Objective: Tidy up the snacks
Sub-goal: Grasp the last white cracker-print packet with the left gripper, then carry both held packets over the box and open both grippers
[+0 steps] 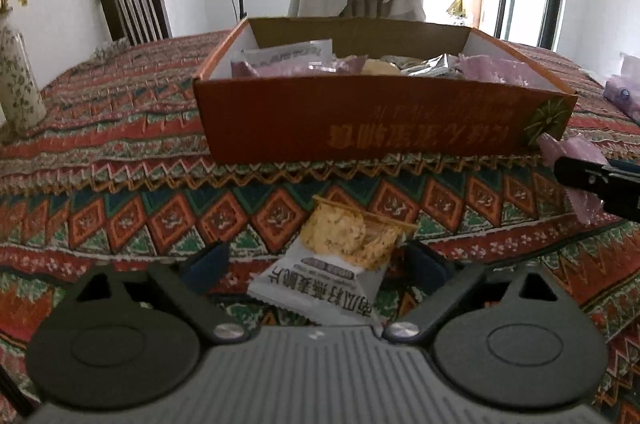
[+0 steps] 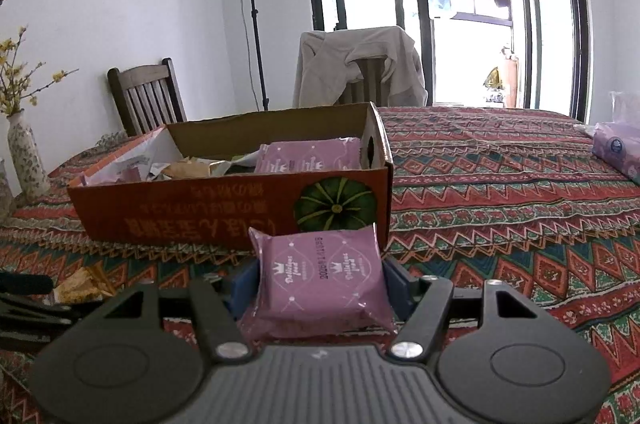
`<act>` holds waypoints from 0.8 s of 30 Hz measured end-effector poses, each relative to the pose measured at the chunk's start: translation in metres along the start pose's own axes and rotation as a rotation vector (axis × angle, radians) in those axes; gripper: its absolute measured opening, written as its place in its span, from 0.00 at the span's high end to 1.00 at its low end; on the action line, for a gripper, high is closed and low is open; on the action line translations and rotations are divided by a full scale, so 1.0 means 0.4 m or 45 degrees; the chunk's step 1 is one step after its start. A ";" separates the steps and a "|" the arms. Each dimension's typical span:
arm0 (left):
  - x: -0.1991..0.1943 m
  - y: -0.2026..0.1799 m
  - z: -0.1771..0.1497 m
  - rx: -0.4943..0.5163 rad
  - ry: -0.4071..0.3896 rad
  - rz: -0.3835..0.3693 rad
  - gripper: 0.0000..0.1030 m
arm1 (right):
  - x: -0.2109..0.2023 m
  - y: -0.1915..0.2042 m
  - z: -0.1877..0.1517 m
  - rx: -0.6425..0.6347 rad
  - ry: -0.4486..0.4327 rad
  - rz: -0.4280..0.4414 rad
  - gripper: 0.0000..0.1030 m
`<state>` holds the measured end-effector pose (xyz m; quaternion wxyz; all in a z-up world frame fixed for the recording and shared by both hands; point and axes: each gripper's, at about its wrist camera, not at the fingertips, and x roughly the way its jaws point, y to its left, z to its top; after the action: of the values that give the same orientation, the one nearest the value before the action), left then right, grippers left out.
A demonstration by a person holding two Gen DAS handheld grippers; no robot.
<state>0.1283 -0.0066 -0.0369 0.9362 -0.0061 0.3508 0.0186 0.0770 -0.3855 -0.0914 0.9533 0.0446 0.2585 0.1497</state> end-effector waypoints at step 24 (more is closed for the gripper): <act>-0.098 -0.006 0.033 -0.050 -0.225 -0.087 0.59 | -0.051 0.027 -0.006 -0.080 -0.140 0.012 0.36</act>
<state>0.1075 -0.0099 -0.0011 0.9634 -0.0348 0.2659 -0.0060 0.0563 -0.3815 -0.0820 0.9662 0.0241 0.2008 0.1596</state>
